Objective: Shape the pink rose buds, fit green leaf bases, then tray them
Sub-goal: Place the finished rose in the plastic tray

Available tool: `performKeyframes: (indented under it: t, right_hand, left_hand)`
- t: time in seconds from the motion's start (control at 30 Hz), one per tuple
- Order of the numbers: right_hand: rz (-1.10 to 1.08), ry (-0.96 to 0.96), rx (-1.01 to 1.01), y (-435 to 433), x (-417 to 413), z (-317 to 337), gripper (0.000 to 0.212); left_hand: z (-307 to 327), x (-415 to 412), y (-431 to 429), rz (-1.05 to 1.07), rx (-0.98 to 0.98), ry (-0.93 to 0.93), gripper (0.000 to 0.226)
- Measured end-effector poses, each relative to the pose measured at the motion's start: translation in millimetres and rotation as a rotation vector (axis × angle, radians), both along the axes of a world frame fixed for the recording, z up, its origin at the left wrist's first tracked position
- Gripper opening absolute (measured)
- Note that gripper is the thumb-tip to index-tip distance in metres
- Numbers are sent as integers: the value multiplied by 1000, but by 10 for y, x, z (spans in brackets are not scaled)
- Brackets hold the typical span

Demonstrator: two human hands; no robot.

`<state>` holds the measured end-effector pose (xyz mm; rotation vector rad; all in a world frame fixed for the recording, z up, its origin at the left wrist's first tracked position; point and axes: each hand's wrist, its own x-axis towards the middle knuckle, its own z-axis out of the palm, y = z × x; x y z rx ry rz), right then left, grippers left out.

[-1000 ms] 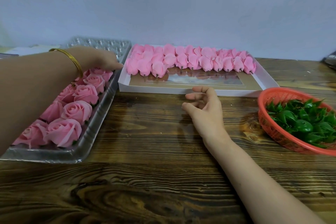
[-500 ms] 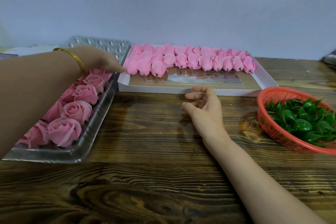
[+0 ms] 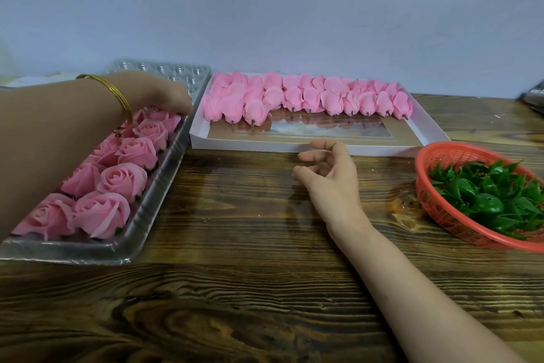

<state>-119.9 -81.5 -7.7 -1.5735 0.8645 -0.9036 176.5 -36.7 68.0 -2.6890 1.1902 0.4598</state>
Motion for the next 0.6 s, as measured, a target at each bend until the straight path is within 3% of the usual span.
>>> performKeyframes:
  t: [0.27, 0.6]
  right_hand:
    - [-6, -1, 5, 1, 16, -2, 39]
    - [-2, -14, 2, 0, 5, -3, 39]
  left_hand:
    - [28, -49, -46, -22, 73, -102, 20]
    - [-19, -35, -4, -31, 103, -33, 21]
